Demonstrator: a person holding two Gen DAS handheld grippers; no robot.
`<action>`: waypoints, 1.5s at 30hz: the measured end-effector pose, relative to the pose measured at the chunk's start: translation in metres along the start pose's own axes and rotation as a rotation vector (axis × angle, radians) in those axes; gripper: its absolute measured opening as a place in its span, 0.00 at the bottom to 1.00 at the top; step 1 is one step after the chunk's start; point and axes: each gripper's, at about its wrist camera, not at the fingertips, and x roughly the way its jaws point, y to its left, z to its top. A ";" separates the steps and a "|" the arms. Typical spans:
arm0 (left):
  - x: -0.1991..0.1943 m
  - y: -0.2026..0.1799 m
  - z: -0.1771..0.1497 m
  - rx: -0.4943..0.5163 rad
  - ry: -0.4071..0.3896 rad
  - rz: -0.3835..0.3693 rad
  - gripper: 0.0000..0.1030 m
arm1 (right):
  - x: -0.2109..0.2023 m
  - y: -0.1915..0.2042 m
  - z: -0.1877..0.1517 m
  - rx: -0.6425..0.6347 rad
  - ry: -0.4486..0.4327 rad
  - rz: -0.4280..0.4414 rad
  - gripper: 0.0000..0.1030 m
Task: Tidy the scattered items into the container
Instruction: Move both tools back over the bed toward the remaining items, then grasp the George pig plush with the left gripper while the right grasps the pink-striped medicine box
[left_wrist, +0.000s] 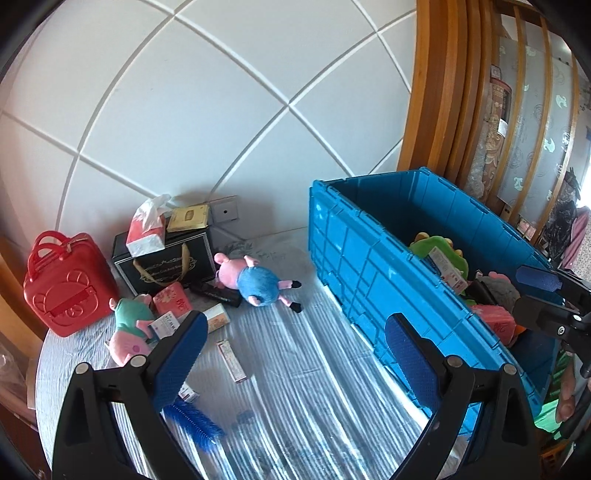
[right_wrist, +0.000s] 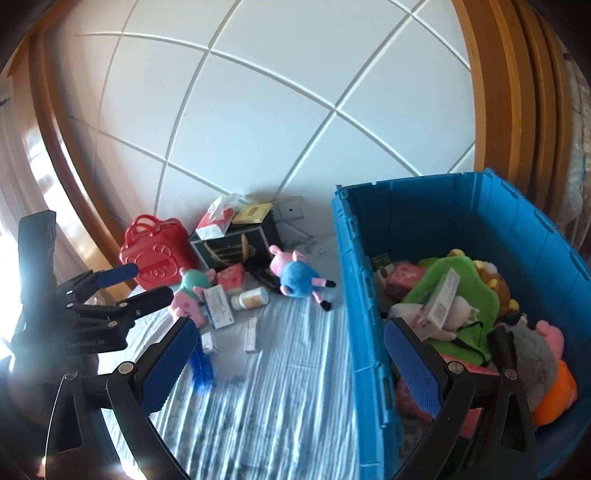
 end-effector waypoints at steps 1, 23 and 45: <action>0.000 0.013 -0.006 -0.014 0.005 0.011 0.95 | 0.007 0.008 -0.001 -0.007 0.009 -0.001 1.00; 0.100 0.253 -0.105 -0.209 0.195 0.196 0.95 | 0.244 0.117 -0.069 -0.120 0.291 -0.002 1.00; 0.315 0.340 -0.116 -0.097 0.322 0.229 0.75 | 0.472 0.104 -0.137 -0.135 0.413 -0.119 0.88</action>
